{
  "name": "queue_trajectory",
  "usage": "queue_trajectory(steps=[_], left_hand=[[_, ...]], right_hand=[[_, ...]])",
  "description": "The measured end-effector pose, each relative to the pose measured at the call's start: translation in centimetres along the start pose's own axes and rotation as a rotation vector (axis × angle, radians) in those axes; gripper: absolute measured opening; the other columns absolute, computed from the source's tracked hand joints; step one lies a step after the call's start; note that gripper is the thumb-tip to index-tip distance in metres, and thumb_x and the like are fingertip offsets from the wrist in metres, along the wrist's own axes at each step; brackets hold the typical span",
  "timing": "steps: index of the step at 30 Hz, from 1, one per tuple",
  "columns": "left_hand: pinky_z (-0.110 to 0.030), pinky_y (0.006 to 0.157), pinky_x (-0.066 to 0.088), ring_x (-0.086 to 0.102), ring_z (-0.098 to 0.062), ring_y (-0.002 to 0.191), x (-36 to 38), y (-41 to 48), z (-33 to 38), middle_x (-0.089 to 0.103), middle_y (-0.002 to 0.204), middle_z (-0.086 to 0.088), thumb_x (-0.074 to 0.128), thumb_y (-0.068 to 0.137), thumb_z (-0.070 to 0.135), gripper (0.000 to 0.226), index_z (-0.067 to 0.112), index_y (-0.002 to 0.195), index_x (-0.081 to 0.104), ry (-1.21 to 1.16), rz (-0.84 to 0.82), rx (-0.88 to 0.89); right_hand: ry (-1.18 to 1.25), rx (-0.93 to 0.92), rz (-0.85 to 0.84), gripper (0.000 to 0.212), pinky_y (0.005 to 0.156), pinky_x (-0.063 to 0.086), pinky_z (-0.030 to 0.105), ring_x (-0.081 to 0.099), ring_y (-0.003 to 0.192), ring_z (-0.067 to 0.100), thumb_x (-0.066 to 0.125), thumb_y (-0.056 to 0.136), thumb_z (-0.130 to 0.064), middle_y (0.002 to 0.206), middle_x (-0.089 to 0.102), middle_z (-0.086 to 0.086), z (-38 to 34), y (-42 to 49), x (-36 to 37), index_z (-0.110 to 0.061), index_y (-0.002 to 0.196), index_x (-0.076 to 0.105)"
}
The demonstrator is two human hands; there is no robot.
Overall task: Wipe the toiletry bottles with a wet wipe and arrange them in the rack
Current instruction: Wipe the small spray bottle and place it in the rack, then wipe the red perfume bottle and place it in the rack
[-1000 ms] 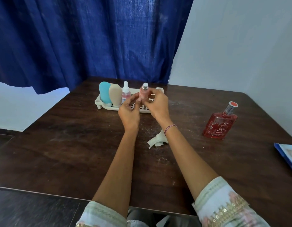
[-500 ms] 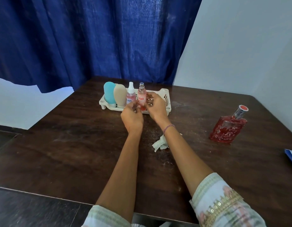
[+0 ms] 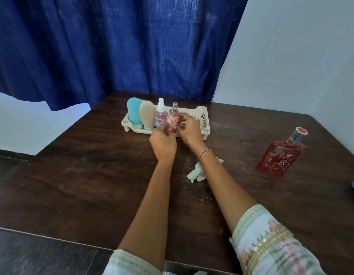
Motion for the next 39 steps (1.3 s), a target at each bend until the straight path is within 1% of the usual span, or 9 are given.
queue_trajectory(steps=[5, 8, 12, 15, 18, 26, 31, 35, 39], left_hand=[[-0.016, 0.086, 0.039, 0.060, -0.017, 0.111, -0.2, 0.2, -0.1, 0.064, 0.123, -0.009, 0.054, 0.094, 0.008, 0.032, 0.006, 0.125, 0.059, 0.018, 0.021, -0.010], [-0.015, 0.084, 0.037, 0.060, -0.016, 0.111, -0.2, 0.1, -0.2, 0.064, 0.123, -0.008, 0.054, 0.094, 0.009, 0.032, 0.007, 0.126, 0.059, 0.036, 0.030, -0.020], [-0.017, 0.082, 0.037, 0.060, -0.016, 0.108, -0.4, 0.1, -0.5, 0.066, 0.119, -0.007, 0.054, 0.094, 0.011, 0.030, 0.010, 0.123, 0.061, 0.059, 0.051, -0.036], [-0.016, 0.081, 0.036, 0.060, -0.017, 0.108, -0.5, 0.0, -0.4, 0.066, 0.118, -0.007, 0.053, 0.094, 0.011, 0.030, 0.010, 0.123, 0.061, 0.075, 0.049, -0.035], [-0.017, 0.083, 0.037, 0.060, -0.018, 0.109, -0.9, -0.1, -0.5, 0.065, 0.119, -0.007, 0.052, 0.094, 0.012, 0.032, 0.010, 0.125, 0.060, 0.086, 0.077, -0.049], [-0.026, 0.087, 0.046, 0.061, -0.018, 0.105, -2.0, -0.6, 0.0, 0.065, 0.114, -0.007, 0.055, 0.094, 0.014, 0.028, 0.010, 0.121, 0.060, 0.070, 0.130, -0.053], [-0.021, 0.077, 0.042, 0.062, -0.016, 0.096, -2.2, -2.3, 1.1, 0.068, 0.109, -0.008, 0.052, 0.095, 0.012, 0.028, 0.010, 0.121, 0.061, 0.076, 0.109, -0.009], [-0.021, 0.073, 0.041, 0.059, -0.012, 0.085, -1.5, -3.6, 3.5, 0.068, 0.102, -0.007, 0.050, 0.095, 0.013, 0.026, 0.011, 0.117, 0.063, 0.068, 0.060, 0.063], [-0.019, 0.070, 0.040, 0.056, -0.008, 0.080, -0.1, -5.2, 5.8, 0.068, 0.106, -0.005, 0.051, 0.095, 0.012, 0.027, 0.011, 0.119, 0.062, 0.069, -0.010, 0.136]], right_hand=[[-0.006, 0.004, -0.009, 0.045, 0.087, 0.046, 0.023, 0.060, 0.110, 0.021, 0.059, 0.087, 0.002, 0.122, 0.060, 0.012, 0.0, 0.0, 0.2, -0.005, 0.130, 0.050], [-0.025, 0.013, 0.001, 0.053, 0.085, 0.046, 0.022, 0.060, 0.107, 0.019, 0.055, 0.088, 0.004, 0.120, 0.061, 0.010, 0.2, -0.2, 0.3, -0.008, 0.138, 0.040], [-0.082, 0.009, 0.028, 0.061, 0.096, 0.046, 0.031, 0.059, 0.108, 0.020, 0.052, 0.090, 0.004, 0.118, 0.062, 0.011, 0.2, -0.2, 0.4, -0.008, 0.145, 0.028], [-0.130, 0.012, 0.016, 0.063, 0.094, 0.040, 0.022, 0.058, 0.111, 0.020, 0.050, 0.091, 0.004, 0.119, 0.063, 0.011, 0.2, -0.2, 0.3, -0.007, 0.147, 0.024], [-0.148, 0.024, 0.025, 0.063, 0.099, 0.039, 0.025, 0.057, 0.114, 0.020, 0.048, 0.092, 0.003, 0.119, 0.063, 0.011, 0.3, -0.2, -0.2, -0.006, 0.147, 0.021], [-0.162, -0.031, 0.094, 0.056, 0.102, 0.043, 0.030, 0.058, 0.111, 0.017, 0.049, 0.091, 0.005, 0.119, 0.063, 0.009, -2.5, -0.4, -2.7, -0.010, 0.143, 0.034], [-0.147, -0.075, 0.092, 0.048, 0.095, 0.042, 0.018, 0.058, 0.108, 0.013, 0.047, 0.092, 0.005, 0.114, 0.064, 0.007, -3.5, -2.2, -4.5, -0.011, 0.137, 0.044], [-0.103, -0.118, 0.146, 0.041, 0.072, 0.038, -0.005, 0.059, 0.104, 0.011, 0.048, 0.093, 0.002, 0.112, 0.066, 0.006, -4.6, -3.5, -7.5, -0.011, 0.132, 0.049], [-0.059, -0.166, 0.205, 0.036, 0.080, 0.040, 0.001, 0.060, 0.096, 0.007, 0.050, 0.092, 0.002, 0.104, 0.068, 0.005, -5.9, -5.7, -10.6, -0.012, 0.125, 0.056]])
Point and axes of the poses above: each hand's wrist, its own y-axis towards the middle knuckle, its own x-axis out of the palm, z = x × y, the point moved 10 cm from there along y, towards the middle knuckle
